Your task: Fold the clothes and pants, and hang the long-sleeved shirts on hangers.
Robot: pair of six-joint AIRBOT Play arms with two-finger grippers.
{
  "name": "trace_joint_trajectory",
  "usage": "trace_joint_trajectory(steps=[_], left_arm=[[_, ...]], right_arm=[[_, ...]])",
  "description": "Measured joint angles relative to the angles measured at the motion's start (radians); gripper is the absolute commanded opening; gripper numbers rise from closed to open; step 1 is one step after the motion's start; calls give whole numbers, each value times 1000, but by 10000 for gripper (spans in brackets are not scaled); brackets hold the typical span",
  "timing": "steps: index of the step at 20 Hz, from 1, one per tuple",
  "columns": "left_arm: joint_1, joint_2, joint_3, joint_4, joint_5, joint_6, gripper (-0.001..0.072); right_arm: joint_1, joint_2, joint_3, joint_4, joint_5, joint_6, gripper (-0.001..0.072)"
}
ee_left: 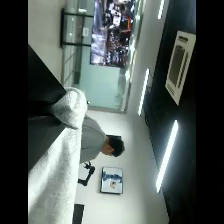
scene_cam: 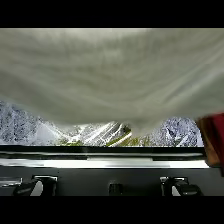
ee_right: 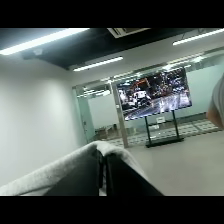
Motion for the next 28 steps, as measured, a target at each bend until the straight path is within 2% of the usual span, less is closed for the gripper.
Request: trace_joint_trajectory(steps=[2,4,8,12,14,17,18,19,20,21,22,23,24,25,26,28], left_arm=[[0,-42,-2,84,-48,-50,25],[-2,-112,-26,145,-127,-85,26],[-27,-338,-152,206,-234,-102,26],[-60,-642,-222,225,-242,-101,26],[-72,-784,-230,223,-240,-101,26],[-92,-939,-234,163,-247,-100,29],[-100,-973,-235,146,-255,-99,61],[-105,-997,-235,134,-263,-99,194],[-107,-1014,-233,123,-276,-100,474],[-103,-1024,-224,117,-295,-100,709],[-89,-1031,-205,114,-331,-101,704],[-66,-1035,-179,118,-382,-101,703],[-33,-1038,-148,137,-457,-106,699],[3,-1039,-121,171,-536,-129,671],[44,-1038,-104,224,-628,-159,606],[119,-1025,-125,353,-798,-220,578]], right_arm=[[-1,-22,3,-48,51,-18,47],[-1,-84,3,-88,171,-27,47],[-1,-343,1,-130,404,-18,47],[-2,-692,-1,-132,458,142,49],[-2,-832,-1,-87,451,239,49],[-3,-982,-1,11,433,320,48],[-3,-1012,-1,39,431,333,49],[-4,-1037,-1,61,432,343,65],[-8,-1052,2,82,436,344,217],[-22,-1060,8,100,447,345,402],[-47,-1060,19,110,471,329,489],[-80,-1055,30,119,506,298,520],[-122,-1044,39,129,558,259,523],[-175,-1030,47,137,636,212,569],[-227,-1019,48,136,718,169,574],[-332,-992,17,124,899,84,574]])
